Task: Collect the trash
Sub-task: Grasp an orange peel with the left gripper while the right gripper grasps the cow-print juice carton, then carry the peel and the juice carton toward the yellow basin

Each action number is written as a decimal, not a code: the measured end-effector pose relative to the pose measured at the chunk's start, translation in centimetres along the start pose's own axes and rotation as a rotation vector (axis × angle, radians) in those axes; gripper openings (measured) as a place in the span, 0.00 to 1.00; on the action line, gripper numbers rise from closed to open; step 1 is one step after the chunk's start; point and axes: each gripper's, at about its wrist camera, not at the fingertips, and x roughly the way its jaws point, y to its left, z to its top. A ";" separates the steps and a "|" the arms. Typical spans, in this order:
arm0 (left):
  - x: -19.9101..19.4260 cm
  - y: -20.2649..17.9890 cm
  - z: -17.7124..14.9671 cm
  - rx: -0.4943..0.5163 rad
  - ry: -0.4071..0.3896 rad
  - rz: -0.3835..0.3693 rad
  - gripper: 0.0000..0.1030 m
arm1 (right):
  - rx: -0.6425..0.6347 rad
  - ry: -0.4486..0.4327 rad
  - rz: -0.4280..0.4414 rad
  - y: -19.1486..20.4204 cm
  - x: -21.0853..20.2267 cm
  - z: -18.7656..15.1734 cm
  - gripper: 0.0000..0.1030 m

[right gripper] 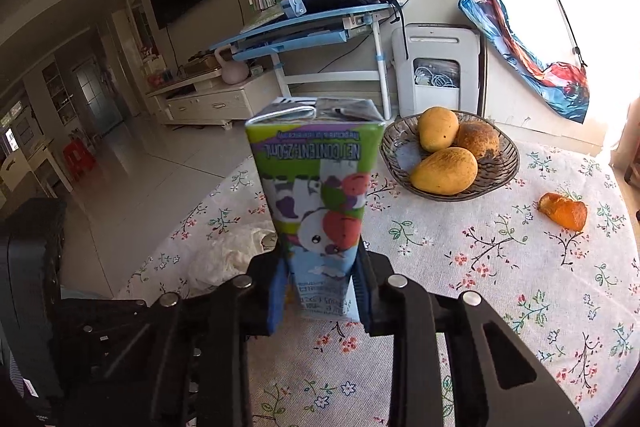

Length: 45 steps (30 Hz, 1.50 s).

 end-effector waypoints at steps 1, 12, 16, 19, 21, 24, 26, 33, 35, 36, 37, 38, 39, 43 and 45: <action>-0.2 -0.2 -0.2 0.003 0.000 -0.004 0.17 | -0.005 0.002 0.001 -0.1 -0.3 0.0 0.28; -2.4 -2.8 -3.4 0.096 -0.001 0.006 0.17 | -0.057 0.093 0.001 -0.5 -5.2 -2.6 0.28; -2.3 -3.2 -3.7 0.105 0.006 0.010 0.17 | -0.055 0.100 -0.012 -0.9 -5.7 -3.8 0.28; -2.3 -3.2 -3.7 0.103 0.001 0.020 0.23 | -0.036 0.113 -0.009 -1.4 -5.3 -4.5 0.28; -2.2 -3.2 -3.5 0.108 -0.010 0.039 0.35 | -0.031 0.111 -0.009 -1.5 -5.1 -4.5 0.28; -2.3 -3.1 -3.1 0.104 -0.042 0.066 0.50 | -0.038 0.105 -0.012 -1.4 -5.1 -4.5 0.28; -2.1 -2.9 -2.7 0.097 -0.046 0.057 0.50 | -0.041 0.103 -0.013 -1.3 -5.2 -4.6 0.28; -1.8 -3.1 -3.0 0.107 -0.027 0.016 0.17 | -0.016 0.094 0.008 -1.1 -6.2 -4.6 0.28; -2.7 -2.8 -3.5 0.097 -0.037 0.005 0.16 | -0.002 0.079 0.013 -0.9 -7.2 -5.0 0.28; -3.2 -2.6 -3.8 0.090 -0.042 -0.002 0.16 | 0.012 0.073 0.018 -0.8 -7.8 -5.3 0.28; -3.7 -2.4 -4.1 0.081 -0.048 -0.010 0.16 | 0.023 0.067 0.023 -0.6 -8.4 -5.8 0.28; -4.3 -2.1 -4.3 0.071 -0.056 -0.016 0.16 | 0.031 0.064 0.026 -0.5 -9.0 -6.3 0.28; -4.9 -1.9 -4.6 0.058 -0.066 -0.021 0.16 | 0.035 0.064 0.029 -0.3 -9.5 -6.8 0.28; -7.3 -1.2 -6.7 -0.018 -0.092 -0.063 0.16 | 0.061 0.056 0.046 0.3 -11.9 -8.6 0.28; -8.4 -1.6 -8.3 -0.032 -0.104 -0.086 0.16 | 0.078 0.050 0.062 0.6 -13.2 -9.6 0.28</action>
